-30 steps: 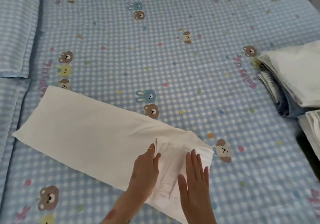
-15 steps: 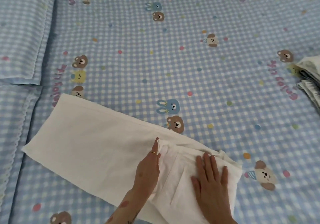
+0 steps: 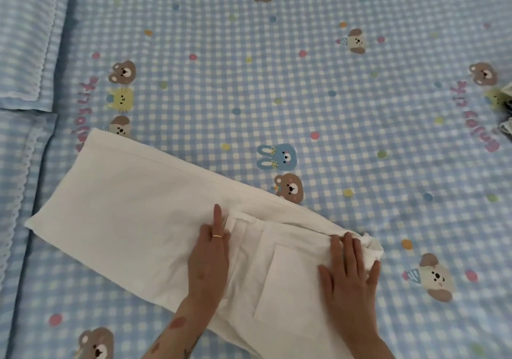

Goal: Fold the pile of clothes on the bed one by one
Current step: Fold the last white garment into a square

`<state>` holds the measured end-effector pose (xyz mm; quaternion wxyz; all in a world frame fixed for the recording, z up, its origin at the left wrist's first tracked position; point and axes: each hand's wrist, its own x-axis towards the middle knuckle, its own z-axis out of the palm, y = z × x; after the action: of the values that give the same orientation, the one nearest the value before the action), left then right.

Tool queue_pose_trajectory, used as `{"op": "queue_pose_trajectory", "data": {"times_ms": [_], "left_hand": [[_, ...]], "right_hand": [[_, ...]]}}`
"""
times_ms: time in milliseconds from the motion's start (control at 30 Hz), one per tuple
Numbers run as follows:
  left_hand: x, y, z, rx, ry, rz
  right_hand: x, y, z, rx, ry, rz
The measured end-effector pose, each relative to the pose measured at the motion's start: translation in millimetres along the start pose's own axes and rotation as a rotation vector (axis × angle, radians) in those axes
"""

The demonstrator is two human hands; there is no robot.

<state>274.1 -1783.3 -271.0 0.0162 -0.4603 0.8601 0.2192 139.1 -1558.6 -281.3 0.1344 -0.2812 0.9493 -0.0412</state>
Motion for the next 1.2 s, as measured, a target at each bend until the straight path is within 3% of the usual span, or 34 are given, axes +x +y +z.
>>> {"op": "queue_pose_trajectory", "data": {"times_ms": [67, 167, 233, 367, 533, 600, 733, 933, 1033, 1200], "left_hand": [[-18, -2, -3, 0.088, 0.132, 0.090], [-52, -17, 2, 0.155, -0.075, 0.471], [-52, -40, 6, 0.264, -0.206, 0.530], [-20, -98, -13, 0.288, -0.173, 0.244], [28, -181, -55, 0.215, 0.033, -0.212], [50, -221, -73, 0.219, 0.099, -0.367], [94, -276, -95, 0.296, 0.157, -0.329], [117, -291, -100, 0.417, 0.095, -0.333], [114, -292, -109, 0.292, 0.075, -0.396], [88, -262, -142, -0.214, 0.208, -0.470]], "right_hand": [[-10, -8, -12, 0.080, 0.076, -0.015], [-21, -51, -24, 0.128, 0.070, -0.276], [-15, -84, -23, 0.106, -0.001, -0.497], [44, -139, -16, -0.079, -0.105, -0.676], [130, -242, 8, -0.249, -0.332, -0.767], [159, -292, 20, -0.264, -0.346, -0.772], [201, -394, 25, -0.225, -0.350, -0.819], [216, -492, 27, -0.341, -0.241, -1.100], [221, -511, 22, -0.481, -0.224, -1.244], [213, -509, 1, -0.551, -0.067, -1.232]]}}
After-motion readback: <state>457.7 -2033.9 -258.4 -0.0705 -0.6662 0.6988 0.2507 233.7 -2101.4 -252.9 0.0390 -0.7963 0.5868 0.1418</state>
